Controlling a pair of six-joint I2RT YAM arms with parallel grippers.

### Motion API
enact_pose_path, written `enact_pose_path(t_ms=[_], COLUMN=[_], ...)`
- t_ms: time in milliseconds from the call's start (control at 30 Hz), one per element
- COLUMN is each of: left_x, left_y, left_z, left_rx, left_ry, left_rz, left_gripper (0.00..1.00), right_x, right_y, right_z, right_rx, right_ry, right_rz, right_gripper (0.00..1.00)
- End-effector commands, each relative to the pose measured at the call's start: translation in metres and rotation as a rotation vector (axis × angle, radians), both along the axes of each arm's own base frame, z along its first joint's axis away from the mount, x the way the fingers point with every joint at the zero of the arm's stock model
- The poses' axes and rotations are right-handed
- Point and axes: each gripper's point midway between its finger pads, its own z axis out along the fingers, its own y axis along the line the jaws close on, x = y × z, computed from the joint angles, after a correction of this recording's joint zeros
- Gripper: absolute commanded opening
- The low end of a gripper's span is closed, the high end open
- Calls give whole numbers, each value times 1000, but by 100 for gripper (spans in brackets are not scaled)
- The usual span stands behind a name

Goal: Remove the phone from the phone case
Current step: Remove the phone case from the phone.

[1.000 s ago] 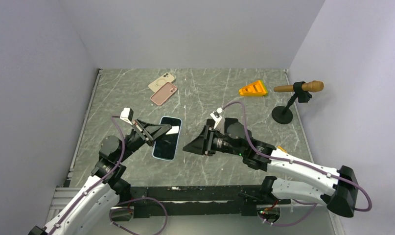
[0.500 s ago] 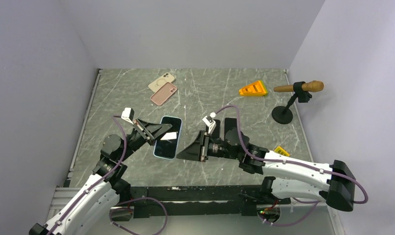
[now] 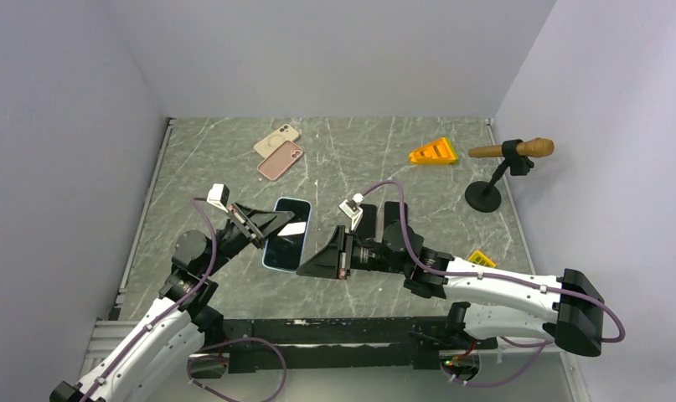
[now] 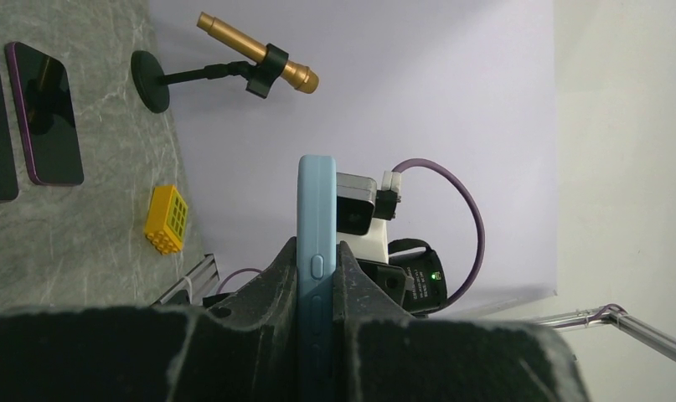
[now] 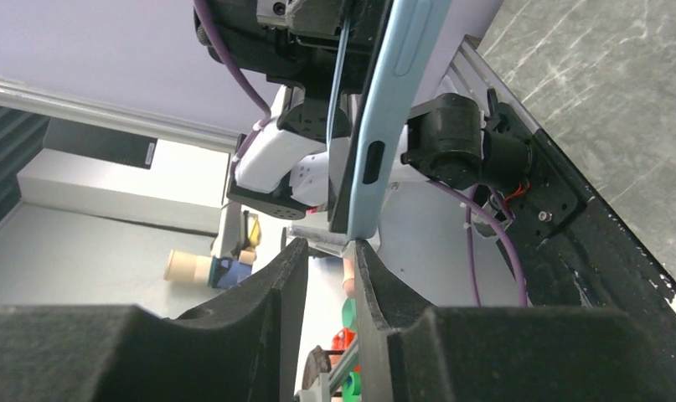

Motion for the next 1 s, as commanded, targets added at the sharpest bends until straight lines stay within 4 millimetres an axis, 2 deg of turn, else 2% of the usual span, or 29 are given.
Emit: enact_pose_path(t_ms=[0, 167, 333, 633, 967], left_x=[-7, -7, -10, -19, -27], left_y=[2, 2, 2, 5, 9], left_z=[28, 27, 35, 45, 57], left_rx=[-68, -68, -75, -99, -137], left_ry=[-95, -90, -106, -122, -139], left_rz=[-11, -10, -23, -39, -50], left_gripper=[0, 0, 0, 0, 0], right_x=[-5, -6, -3, 13, 31], right_y=[-1, 0, 6, 19, 12], right_z=[45, 45, 46, 30, 1], right_rx=[127, 130, 128, 83, 29], right_ry=[-50, -52, -59, -33, 16], right_rz=[10, 6, 3, -31, -107], right_gripper=[30, 29, 29, 31, 36])
